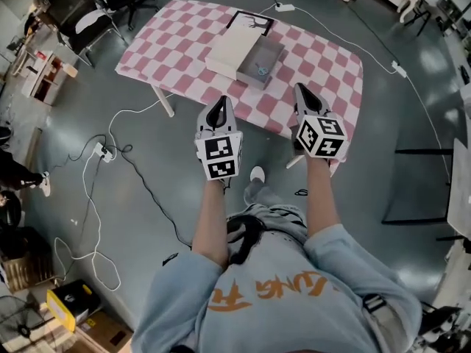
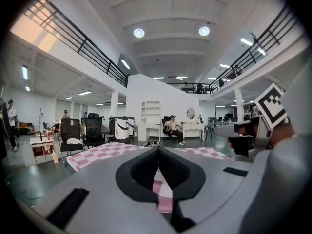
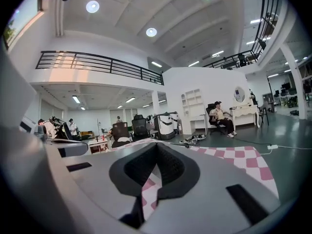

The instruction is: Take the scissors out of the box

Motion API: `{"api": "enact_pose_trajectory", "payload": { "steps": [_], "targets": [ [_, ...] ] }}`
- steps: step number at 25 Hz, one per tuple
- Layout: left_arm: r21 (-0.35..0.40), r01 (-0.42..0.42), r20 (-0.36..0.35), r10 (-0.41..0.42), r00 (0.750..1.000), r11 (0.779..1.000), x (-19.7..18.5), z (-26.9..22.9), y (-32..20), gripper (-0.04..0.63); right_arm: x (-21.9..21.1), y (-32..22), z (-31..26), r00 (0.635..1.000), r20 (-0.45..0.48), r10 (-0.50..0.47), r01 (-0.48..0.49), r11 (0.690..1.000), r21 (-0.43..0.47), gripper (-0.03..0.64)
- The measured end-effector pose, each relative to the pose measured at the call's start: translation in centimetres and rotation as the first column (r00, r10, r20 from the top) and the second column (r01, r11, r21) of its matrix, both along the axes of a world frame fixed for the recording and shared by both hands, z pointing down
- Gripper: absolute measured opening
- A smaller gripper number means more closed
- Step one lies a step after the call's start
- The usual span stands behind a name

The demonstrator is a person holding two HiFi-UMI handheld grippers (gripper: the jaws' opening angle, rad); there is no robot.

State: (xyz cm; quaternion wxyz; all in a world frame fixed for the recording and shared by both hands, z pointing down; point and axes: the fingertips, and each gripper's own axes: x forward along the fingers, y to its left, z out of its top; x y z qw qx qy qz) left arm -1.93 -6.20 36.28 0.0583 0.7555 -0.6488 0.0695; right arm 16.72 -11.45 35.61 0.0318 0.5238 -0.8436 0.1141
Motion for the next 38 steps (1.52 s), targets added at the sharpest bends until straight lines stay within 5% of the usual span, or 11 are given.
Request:
{"api": "enact_pose_trajectory", "payload": {
  "steps": [9, 13, 16, 38],
  "targets": [
    [-0.109, -0.005, -0.089, -0.005, 0.996, 0.994, 2.3, 3.4, -11.7, 0.020, 1.6, -11.9, 3.9, 1.000, 0.024, -0.017, 0.019, 0.997, -0.073, -0.004],
    [-0.134, -0.032, 0.004, 0.033, 0.999, 0.991, 4.2, 4.5, -14.6, 0.020, 2.9, -15.2, 5.0, 0.999, 0.036, -0.015, 0.018, 0.996, -0.082, -0.003],
    [-0.141, -0.030, -0.001, 0.030, 1.000, 0.990, 4.8, 4.5, -16.5, 0.020, 3.0, -16.8, 5.2, 0.999, 0.037, -0.033, 0.036, 0.996, -0.080, -0.003],
    [-0.199, 0.034, -0.075, -0.050, 0.996, 0.979, 3.0, 8.4, -20.7, 0.020, 0.0, -19.6, 10.4, 0.980, -0.012, -0.199, 0.192, 0.961, -0.199, -0.003]
  ]
}}
